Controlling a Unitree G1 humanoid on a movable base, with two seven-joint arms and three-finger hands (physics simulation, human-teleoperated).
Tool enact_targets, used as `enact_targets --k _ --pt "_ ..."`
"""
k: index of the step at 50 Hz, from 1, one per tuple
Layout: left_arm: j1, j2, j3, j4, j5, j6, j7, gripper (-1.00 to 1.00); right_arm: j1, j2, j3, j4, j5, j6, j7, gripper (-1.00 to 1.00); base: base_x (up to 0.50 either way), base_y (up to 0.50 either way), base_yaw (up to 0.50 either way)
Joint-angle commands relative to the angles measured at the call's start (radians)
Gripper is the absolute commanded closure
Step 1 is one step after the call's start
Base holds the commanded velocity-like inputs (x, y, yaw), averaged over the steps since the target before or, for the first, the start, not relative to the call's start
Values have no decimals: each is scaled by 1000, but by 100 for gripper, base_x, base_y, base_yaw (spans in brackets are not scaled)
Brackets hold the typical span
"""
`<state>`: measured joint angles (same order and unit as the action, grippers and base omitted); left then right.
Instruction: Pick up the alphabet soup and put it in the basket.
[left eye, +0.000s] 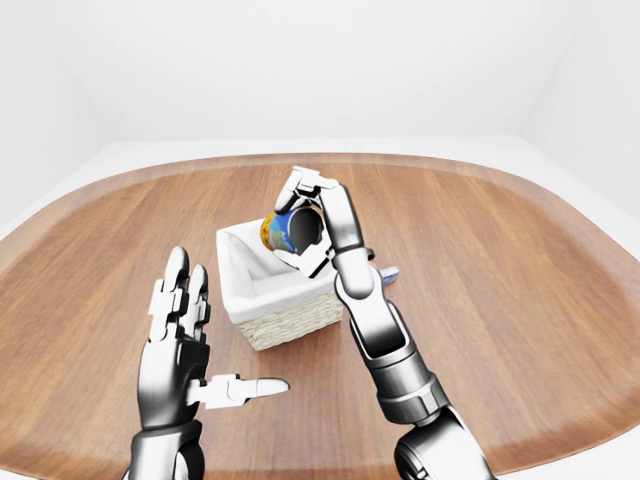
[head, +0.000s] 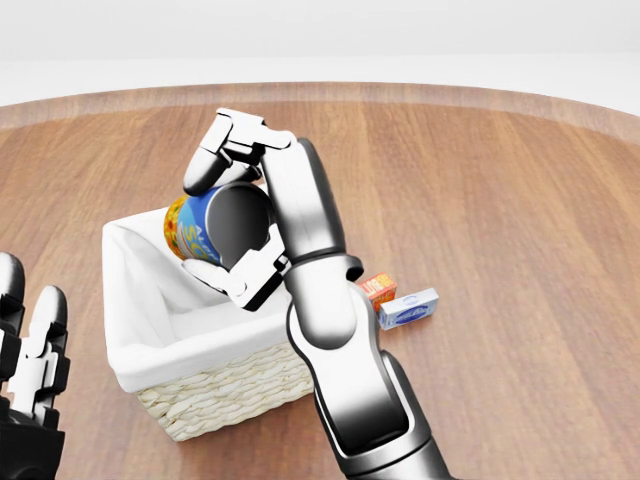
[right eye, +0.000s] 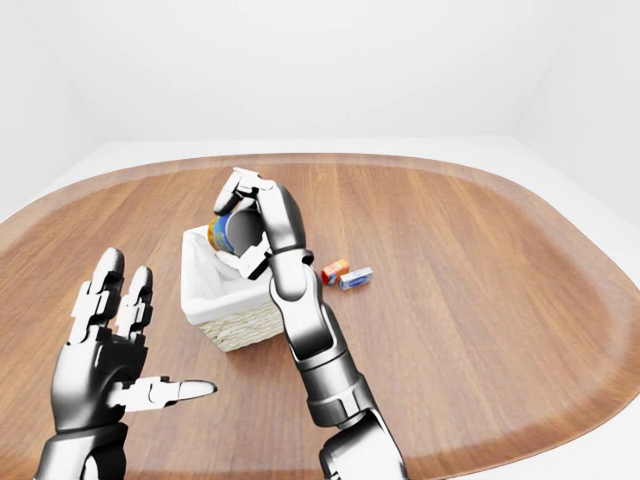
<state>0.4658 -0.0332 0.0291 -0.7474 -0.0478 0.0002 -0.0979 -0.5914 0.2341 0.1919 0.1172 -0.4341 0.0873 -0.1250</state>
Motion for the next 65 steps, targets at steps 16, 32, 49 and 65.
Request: enact_targets --k 16,32,49,65 --pt "20 -11 22 -35 -22 6 -26 -100 -202 48 -39 367 -65 0 -174 100 0 0 0" --pt "9 -19 34 -36 -25 19 -34 -100 -481 1 -115 903 13 0 -337 100 0 0 0" --pt "11 -24 44 -44 -33 27 -43 -100 -513 22 -111 992 -28 0 -387 100 0 0 0" --pt "17 -27 45 -51 -35 25 -47 -100 -494 42 -94 985 -90 0 -399 100 0 0 0"
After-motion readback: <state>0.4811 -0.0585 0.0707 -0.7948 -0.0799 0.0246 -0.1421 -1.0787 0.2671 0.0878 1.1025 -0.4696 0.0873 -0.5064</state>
